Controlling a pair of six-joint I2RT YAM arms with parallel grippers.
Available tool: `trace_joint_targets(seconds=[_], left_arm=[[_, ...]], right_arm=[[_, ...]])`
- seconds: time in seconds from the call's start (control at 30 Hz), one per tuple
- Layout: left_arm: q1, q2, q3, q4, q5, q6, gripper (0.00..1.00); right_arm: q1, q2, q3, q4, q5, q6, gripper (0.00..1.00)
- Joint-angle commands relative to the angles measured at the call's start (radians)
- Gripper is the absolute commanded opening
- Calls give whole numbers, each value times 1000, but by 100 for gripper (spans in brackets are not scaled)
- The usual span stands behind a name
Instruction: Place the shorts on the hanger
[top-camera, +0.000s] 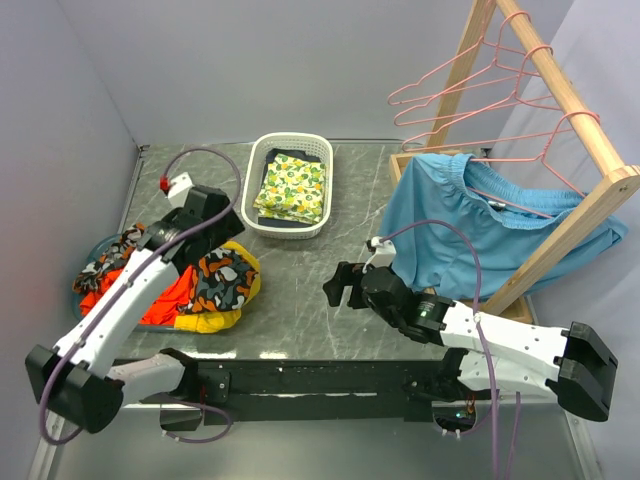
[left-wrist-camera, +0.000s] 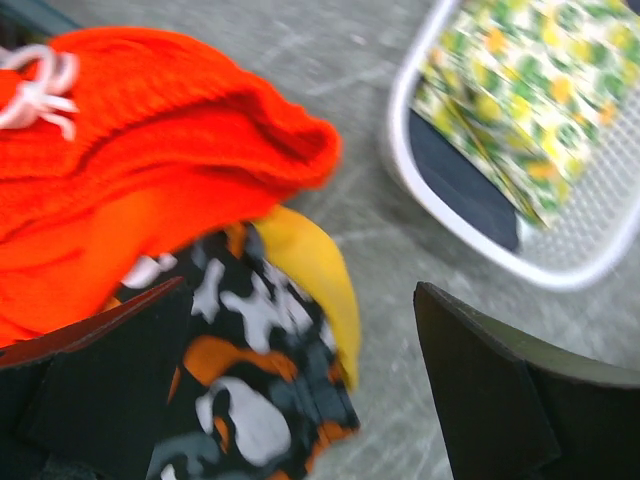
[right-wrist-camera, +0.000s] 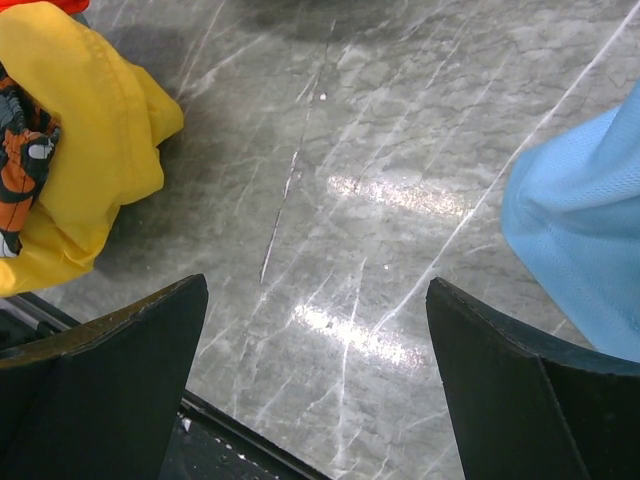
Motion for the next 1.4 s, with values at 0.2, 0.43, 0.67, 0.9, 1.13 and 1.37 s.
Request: trace_joint_targets(seconds=[0.2,0.43,0.67,0.9,1.13,1.37], left_arm=[[132,231,146,41,-105,-34,93],[154,354,171,66,-90,-63,83],[183,391,151,78,-139,-168,49],[223,411,107,49,-193,-290,58],[240,417,76,68,-176,-317,48],[269,330,114,42,-188,-269,1]], right_arm=[[2,9,6,47,-6,-15,97],[3,1,-3,48,-8,-15,97],[0,12,-9,62,-22,-14,97],[0,27,2,62,-37,-23,97],[2,37,11,60,-40,-29,97],[2,35,32,56,-49,-46,97]])
